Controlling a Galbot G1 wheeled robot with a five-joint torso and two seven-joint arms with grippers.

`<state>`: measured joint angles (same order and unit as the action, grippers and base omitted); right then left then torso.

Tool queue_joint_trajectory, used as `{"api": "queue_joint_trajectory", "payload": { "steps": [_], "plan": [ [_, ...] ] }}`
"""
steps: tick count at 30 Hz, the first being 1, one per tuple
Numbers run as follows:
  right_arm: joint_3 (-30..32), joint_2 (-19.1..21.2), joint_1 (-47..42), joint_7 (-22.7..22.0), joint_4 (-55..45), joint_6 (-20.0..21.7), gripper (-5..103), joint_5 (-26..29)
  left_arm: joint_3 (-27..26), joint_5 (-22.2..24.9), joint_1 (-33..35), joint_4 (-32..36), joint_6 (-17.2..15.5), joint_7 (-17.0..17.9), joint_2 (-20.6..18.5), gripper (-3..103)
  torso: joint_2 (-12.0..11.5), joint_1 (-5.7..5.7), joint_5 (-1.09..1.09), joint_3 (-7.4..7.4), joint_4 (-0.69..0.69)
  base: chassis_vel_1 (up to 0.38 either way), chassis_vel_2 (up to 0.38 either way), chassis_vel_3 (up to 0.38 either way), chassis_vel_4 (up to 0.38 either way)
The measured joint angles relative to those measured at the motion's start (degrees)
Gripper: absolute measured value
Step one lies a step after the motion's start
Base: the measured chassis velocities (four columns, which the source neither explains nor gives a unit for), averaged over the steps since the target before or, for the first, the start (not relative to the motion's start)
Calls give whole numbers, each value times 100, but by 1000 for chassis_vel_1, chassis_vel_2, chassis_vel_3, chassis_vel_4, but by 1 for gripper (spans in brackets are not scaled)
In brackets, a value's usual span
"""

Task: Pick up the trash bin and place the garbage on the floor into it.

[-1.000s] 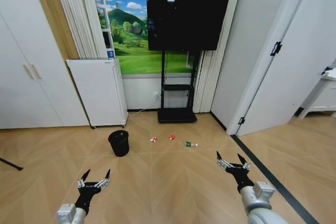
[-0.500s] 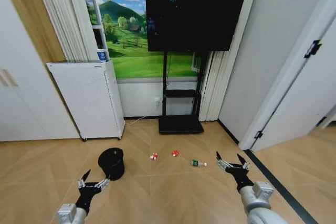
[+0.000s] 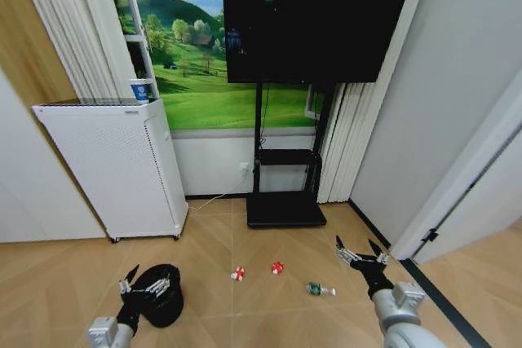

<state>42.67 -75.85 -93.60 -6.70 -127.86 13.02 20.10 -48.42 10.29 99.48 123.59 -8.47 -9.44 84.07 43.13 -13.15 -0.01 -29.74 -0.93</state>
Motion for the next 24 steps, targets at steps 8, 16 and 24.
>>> {"api": "queue_joint_trajectory", "payload": {
  "steps": [8, 16, 24],
  "plan": [
    [-17, 2, 23, -65, 20, -2, 100, 11, -3, 4, -2, 0, -34, 3, -7, 99, -1, -1, 1, -1, 0, -357, 362, 348, -355],
    [12, 27, -6, -122, 52, -52, 100, -78, -35, 23, 80, 21, -102, 12, -16, 100, -2, -5, 0, -2, 1, -224, 245, 198, -202],
    [25, 2, -34, -105, 73, -87, 100, -95, -125, 54, 284, -67, -123, 127, -28, 100, 1, 4, 1, 1, 1, 27, -28, -35, 28]
  ]
}}
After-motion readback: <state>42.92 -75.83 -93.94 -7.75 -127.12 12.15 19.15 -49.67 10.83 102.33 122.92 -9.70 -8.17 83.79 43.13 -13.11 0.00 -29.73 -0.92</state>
